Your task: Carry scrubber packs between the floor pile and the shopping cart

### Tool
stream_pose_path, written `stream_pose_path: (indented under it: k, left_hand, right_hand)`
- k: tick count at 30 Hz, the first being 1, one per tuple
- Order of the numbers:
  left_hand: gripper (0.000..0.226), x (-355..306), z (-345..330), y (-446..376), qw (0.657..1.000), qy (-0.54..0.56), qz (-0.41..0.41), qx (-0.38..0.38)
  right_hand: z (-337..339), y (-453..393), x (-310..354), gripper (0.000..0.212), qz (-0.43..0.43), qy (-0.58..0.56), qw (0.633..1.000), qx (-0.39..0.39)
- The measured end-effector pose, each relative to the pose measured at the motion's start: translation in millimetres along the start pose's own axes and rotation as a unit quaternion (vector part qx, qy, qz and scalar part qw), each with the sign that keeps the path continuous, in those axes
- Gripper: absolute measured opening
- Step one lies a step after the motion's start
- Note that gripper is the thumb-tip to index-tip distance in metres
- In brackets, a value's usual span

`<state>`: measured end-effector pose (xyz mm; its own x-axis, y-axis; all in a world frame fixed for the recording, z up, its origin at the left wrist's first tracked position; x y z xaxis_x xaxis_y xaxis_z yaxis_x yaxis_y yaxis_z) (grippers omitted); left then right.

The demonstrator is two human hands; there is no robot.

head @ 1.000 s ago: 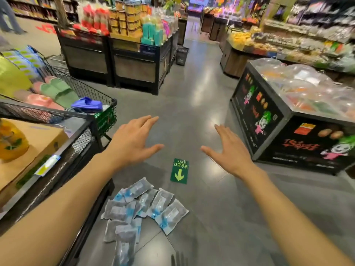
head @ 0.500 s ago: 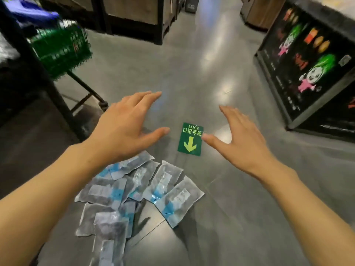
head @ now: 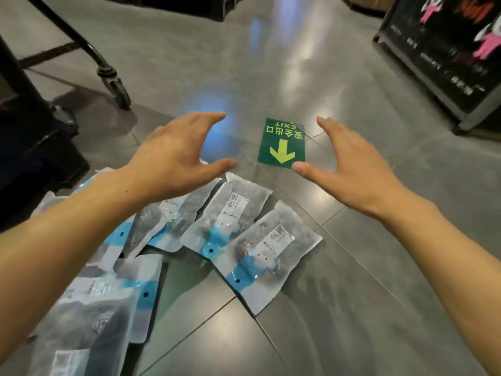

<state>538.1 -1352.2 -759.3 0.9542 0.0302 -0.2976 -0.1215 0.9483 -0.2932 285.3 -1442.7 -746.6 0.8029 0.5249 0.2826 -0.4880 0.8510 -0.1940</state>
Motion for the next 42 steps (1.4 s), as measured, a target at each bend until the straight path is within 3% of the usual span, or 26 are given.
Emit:
stream_pose_path:
  k: [5, 7, 10, 14, 18, 19, 24, 28, 34, 42]
  left_hand:
    - [0.082, -4, 3, -13, 0.999, -0.023, 0.003, 0.037]
    - [0.082, -1, 0, -20, 0.997, -0.036, 0.001, 0.068]
    - [0.083, 7, -22, -25, 0.991, -0.057, 0.006, 0.117]
    - [0.083, 22, -64, -12, 0.992, 0.025, 0.058, 0.110]
    - [0.100, 43, -92, 11, 0.984, 0.084, 0.111, 0.115]
    - [0.101, 48, -96, 16, 0.982, 0.088, 0.121, 0.112]
    - [0.079, 63, -108, 22, 0.975, 0.101, 0.159, 0.120]
    - [0.076, 70, -117, 14, 0.971, 0.117, 0.181, 0.106]
    - [0.076, 69, -151, 13, 0.953, 0.176, 0.211, 0.126]
    - [0.080, 81, -211, -8, 0.939, 0.110, 0.266, 0.188]
  right_hand:
    - [3, 8, -14, 0.085, -0.054, -0.021, 0.998, -0.007]
    - [-14, 18, -23, 0.079, -0.113, -0.097, 0.989, -0.007]
    - [-61, 37, -42, 0.074, -0.227, -0.227, 0.947, 0.000]
    - [-138, 72, -74, 0.072, -0.397, -0.352, 0.847, 0.020]
    - [-195, 109, -85, 0.067, -0.551, -0.500, 0.668, 0.012]
    - [-204, 114, -80, 0.064, -0.570, -0.514, 0.640, 0.015]
    - [-232, 97, -49, 0.037, -0.591, -0.567, 0.573, -0.006]
    - [-246, 73, -34, 0.038, -0.602, -0.583, 0.546, -0.005]
    - [-256, 70, -30, 0.041, -0.572, -0.612, 0.547, -0.007]
    - [-224, 76, -67, 0.067, -0.487, -0.688, 0.538, -0.015]
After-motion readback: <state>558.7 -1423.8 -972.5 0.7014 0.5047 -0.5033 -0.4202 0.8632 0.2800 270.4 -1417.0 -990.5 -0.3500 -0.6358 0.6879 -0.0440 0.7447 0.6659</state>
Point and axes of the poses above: each hand's wrist, its own y-axis away from the middle knuckle, its own z-axis out of the back of the hand, x = y × z, the point moved 4 cm from there along -y, towards the middle knuckle, and after that the axes turned 4 degrees about -x, right-handed, at the moved point
